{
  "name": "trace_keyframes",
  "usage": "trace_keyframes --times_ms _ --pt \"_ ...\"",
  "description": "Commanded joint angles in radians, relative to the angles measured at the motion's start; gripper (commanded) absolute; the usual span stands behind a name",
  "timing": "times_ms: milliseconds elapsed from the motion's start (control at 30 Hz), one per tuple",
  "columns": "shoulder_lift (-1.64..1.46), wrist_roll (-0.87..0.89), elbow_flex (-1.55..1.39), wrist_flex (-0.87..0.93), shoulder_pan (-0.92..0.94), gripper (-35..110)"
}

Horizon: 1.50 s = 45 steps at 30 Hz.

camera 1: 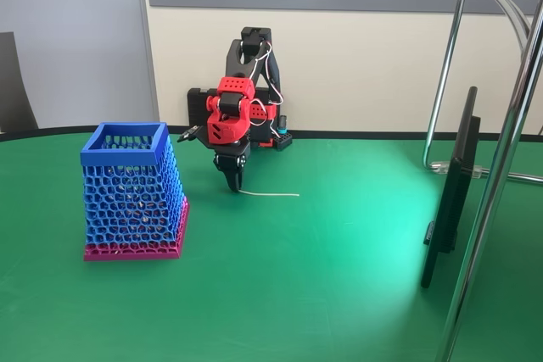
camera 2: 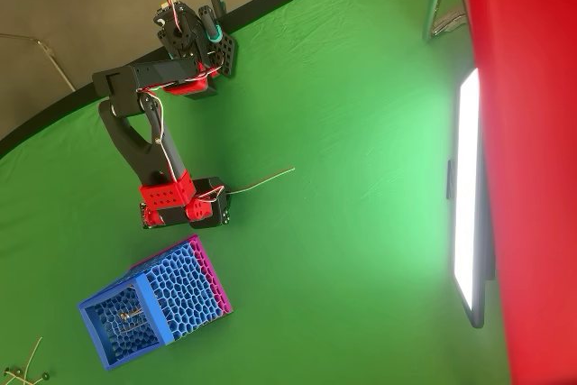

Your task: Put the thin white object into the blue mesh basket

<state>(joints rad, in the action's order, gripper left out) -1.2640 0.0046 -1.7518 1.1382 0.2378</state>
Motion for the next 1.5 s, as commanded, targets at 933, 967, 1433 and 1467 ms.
trace_keyframes --times_ms 933,967,1433,1467 --pt "-0.681 -0.443 -0.313 -1.112 0.087 1" --pt "-0.686 -0.459 -0.296 -1.112 0.092 1" --pt "-0.704 -0.742 -0.328 -1.552 0.192 1" --pt "-0.696 -0.767 -0.325 -1.585 0.206 1"
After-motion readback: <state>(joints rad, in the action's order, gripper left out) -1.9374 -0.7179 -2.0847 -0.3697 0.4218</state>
